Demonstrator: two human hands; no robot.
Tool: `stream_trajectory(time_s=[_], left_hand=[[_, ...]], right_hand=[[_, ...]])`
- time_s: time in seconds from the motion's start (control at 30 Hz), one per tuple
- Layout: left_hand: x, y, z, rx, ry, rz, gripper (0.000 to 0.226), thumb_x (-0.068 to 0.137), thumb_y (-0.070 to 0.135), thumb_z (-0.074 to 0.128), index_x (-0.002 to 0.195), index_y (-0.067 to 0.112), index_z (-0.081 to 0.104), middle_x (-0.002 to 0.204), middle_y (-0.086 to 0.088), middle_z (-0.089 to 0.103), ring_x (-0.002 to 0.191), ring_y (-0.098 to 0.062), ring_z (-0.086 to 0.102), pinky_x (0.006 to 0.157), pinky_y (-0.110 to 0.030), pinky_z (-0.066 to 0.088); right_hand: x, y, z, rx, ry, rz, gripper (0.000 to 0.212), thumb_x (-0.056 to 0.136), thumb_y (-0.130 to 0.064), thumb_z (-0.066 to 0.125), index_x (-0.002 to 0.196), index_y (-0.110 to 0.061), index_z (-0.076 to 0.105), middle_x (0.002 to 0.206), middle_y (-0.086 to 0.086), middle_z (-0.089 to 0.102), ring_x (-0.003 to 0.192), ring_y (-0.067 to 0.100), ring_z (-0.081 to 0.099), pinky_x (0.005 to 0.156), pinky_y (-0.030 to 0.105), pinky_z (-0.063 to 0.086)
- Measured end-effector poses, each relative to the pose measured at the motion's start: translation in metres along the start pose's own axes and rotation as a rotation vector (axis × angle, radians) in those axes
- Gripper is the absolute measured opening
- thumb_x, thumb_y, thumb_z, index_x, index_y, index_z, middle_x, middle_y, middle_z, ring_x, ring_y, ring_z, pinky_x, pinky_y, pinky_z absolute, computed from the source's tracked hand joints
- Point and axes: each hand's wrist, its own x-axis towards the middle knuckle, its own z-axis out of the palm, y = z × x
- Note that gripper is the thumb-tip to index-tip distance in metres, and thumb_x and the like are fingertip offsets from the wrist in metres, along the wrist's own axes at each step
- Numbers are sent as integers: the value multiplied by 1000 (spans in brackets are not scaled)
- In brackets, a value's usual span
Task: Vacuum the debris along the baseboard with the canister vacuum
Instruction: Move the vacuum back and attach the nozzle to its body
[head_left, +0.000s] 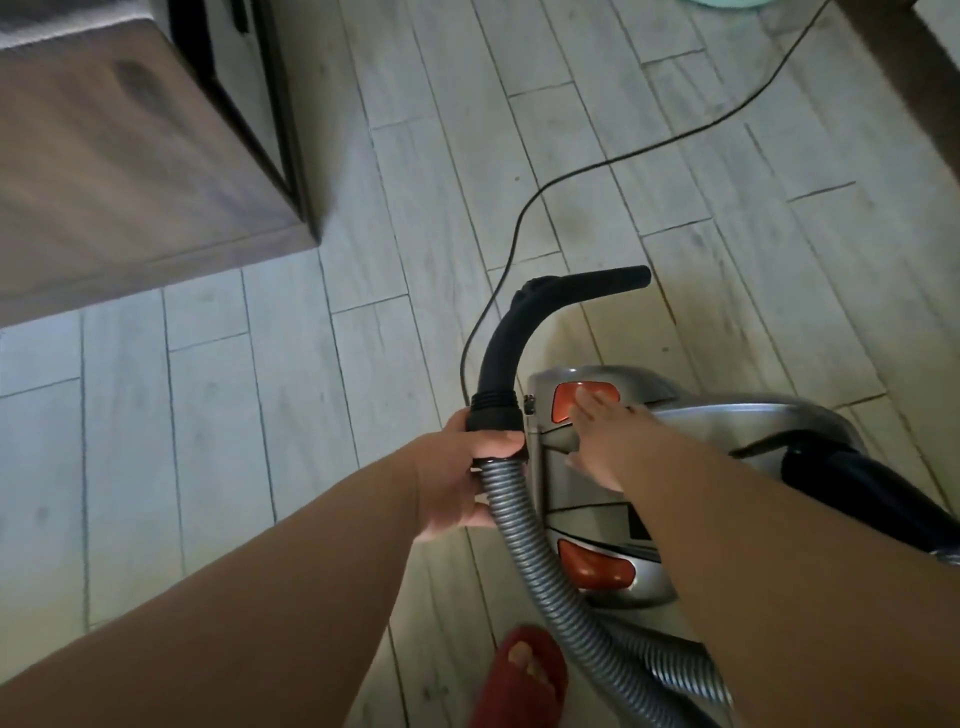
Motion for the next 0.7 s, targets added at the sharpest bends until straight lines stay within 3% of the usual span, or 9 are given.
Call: stream_trajectory(time_s=[0.13,0.37,0.7], left_hand=[[6,5,1,-8,4,-9,46,84,5,67,123,24,50,117,-21,59,102,-35,62,78,-55,54],[8,7,0,-8,-6,-27,42,85,5,66,119,23,51,117,-19,58,101,-33,62,81,-57,53],[-12,0,7,23,1,-7,50,85,7,67,128,22,46,120,-17,57,106,-33,60,80,-54,55]], right_hand=[[10,-2,4,-48,-27,5,65,103,-34,33,157,-11,4,164,6,-8,150,26,1,119,48,9],[16,-4,5,-52,-79,18,75,102,-45,35,156,-13,-6,162,8,-17,150,27,-9,119,49,1],[-25,19,-6,3,-54,-53,82,98,-50,43,156,-20,-7,163,2,-13,151,23,-4,120,50,14]])
